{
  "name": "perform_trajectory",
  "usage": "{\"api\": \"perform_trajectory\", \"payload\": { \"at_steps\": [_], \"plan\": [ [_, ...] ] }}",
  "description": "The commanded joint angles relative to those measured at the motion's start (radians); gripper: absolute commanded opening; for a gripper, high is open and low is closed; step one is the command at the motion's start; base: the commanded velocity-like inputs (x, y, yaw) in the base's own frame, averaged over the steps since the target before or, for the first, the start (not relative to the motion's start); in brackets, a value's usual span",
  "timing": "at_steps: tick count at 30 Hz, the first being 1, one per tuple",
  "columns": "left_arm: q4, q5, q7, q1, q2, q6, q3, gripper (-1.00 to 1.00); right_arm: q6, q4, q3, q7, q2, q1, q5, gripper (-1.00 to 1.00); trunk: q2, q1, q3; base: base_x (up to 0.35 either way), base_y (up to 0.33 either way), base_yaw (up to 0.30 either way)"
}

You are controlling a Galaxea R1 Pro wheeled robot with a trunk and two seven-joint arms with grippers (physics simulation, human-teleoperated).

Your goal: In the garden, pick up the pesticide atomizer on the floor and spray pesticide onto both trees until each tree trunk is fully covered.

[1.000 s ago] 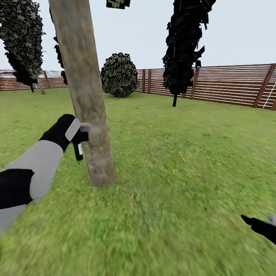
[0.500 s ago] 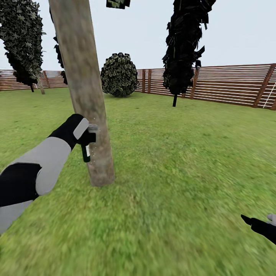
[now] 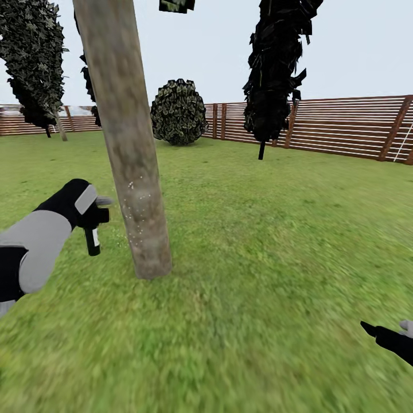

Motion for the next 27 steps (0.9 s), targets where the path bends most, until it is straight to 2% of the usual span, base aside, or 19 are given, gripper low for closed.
{"api": "perform_trajectory", "payload": {
  "at_steps": [1, 6, 10, 12, 14, 17, 19, 23, 27],
  "plan": [
    [0.008, -0.004, -0.002, 0.001, -0.006, 0.001, -0.002, -1.00, 0.000, 0.000, 0.000, 0.000, 0.000, 0.000, 0.000, 1.00, 0.000, 0.000, 0.000, 0.000, 0.000, 0.000],
    [0.124, -0.007, -0.014, 0.005, -0.015, -0.027, -0.002, -1.00, 0.000, 0.000, 0.000, 0.000, 0.000, 0.000, 0.000, 1.00, 0.000, 0.000, 0.000, 0.000, 0.000, 0.000],
    [0.187, -0.007, -0.016, 0.080, -0.015, -0.150, -0.002, -1.00, 0.000, 0.000, 0.000, 0.000, 0.000, 0.000, 0.000, 1.00, 0.000, 0.000, 0.000, 0.000, 0.000, 0.000],
    [0.192, -0.007, -0.023, 0.128, -0.018, -0.183, -0.002, -1.00, 0.000, 0.000, 0.000, 0.000, 0.000, 0.000, 0.000, 1.00, 0.000, 0.000, 0.000, 0.000, 0.000, 0.000],
    [0.194, -0.008, -0.076, 0.182, -0.032, -0.228, -0.002, -1.00, 0.000, 0.000, 0.000, 0.000, 0.000, 0.000, 0.000, 1.00, 0.000, 0.000, 0.000, 0.000, 0.000, 0.000],
    [0.194, -0.010, -0.158, 0.224, -0.041, -0.276, -0.002, -1.00, 0.000, 0.000, -0.001, 0.000, -0.002, 0.000, 0.000, 1.00, 0.000, 0.000, 0.000, 0.000, 0.000, 0.000],
    [0.194, -0.010, -0.184, 0.251, -0.043, -0.299, -0.002, -1.00, 0.000, 0.000, 0.000, -0.001, -0.003, 0.000, 0.000, 1.00, 0.000, 0.000, 0.000, 0.000, 0.000, 0.000],
    [0.194, -0.010, -0.195, 0.331, -0.044, -0.425, -0.002, -1.00, 0.000, 0.000, 0.000, -0.002, -0.004, 0.000, 0.000, 1.00, 0.000, 0.000, 0.000, 0.000, 0.000, 0.000],
    [0.195, -0.009, -0.196, 0.363, -0.052, -0.454, -0.002, -1.00, 0.000, -0.002, 0.001, 0.000, -0.008, 0.000, 0.000, 1.00, 0.000, 0.000, 0.000, 0.000, 0.000, 0.000]
  ]
}}
